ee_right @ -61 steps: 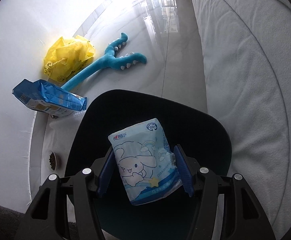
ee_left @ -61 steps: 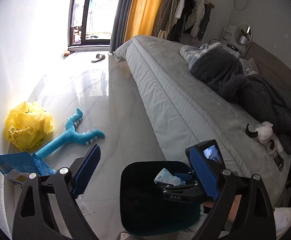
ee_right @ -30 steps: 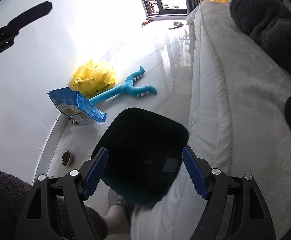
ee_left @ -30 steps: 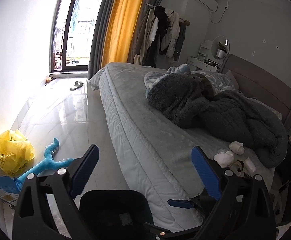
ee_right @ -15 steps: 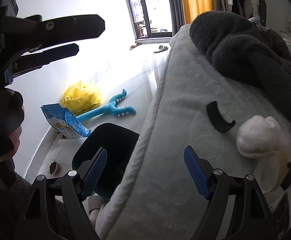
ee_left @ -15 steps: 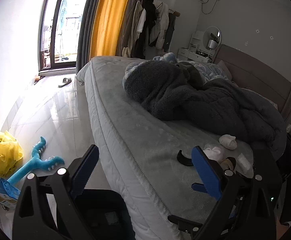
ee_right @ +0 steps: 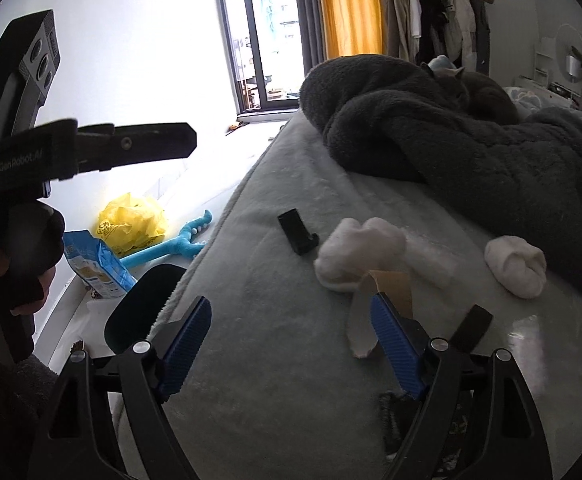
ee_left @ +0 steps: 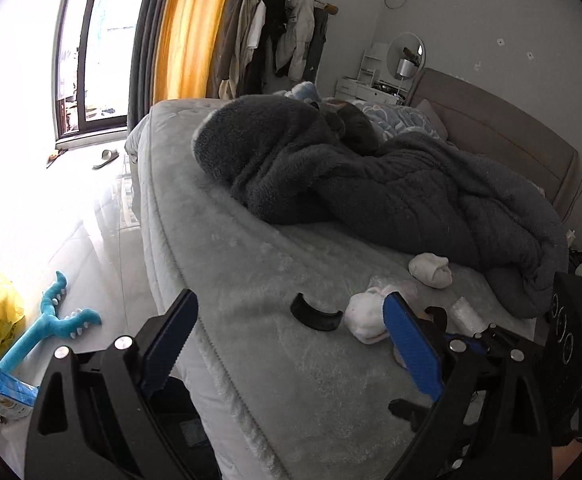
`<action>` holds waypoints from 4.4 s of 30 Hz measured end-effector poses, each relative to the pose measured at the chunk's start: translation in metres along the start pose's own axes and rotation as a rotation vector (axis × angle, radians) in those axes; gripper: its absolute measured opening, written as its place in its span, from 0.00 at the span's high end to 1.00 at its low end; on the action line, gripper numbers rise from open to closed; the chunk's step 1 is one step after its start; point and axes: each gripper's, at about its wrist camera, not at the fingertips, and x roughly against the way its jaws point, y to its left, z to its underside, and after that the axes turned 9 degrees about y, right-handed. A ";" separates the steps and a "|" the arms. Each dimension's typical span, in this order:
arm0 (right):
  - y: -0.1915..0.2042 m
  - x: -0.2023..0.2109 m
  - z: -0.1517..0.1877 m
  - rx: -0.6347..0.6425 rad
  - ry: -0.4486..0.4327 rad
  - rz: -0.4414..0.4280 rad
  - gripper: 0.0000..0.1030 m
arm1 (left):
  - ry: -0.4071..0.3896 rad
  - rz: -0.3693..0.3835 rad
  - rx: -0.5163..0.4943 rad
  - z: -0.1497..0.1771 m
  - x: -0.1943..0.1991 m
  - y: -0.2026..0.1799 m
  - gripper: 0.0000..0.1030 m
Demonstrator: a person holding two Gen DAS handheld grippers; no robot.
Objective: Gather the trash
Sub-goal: 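Move both tools back to the bed and grasp the black Face wrapper with the right tool, then grasp the flattened brown tape roll with the left tool, then carry the tape roll and Face wrapper to the teal bin and release the tape roll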
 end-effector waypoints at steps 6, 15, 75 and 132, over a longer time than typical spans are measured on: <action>-0.032 0.013 0.015 -0.045 -0.010 0.034 0.20 | 0.059 0.044 -0.038 0.003 -0.019 -0.027 0.07; -0.059 0.013 0.034 -0.084 0.031 0.030 0.19 | 0.119 0.100 -0.071 0.007 -0.041 -0.059 0.08; -0.157 0.081 0.084 -0.282 -0.048 -0.089 0.44 | 0.297 0.082 -0.092 0.026 -0.146 -0.130 0.53; 0.041 -0.037 -0.074 -0.067 0.002 -0.125 0.44 | 0.243 0.030 0.069 0.058 -0.034 0.104 0.55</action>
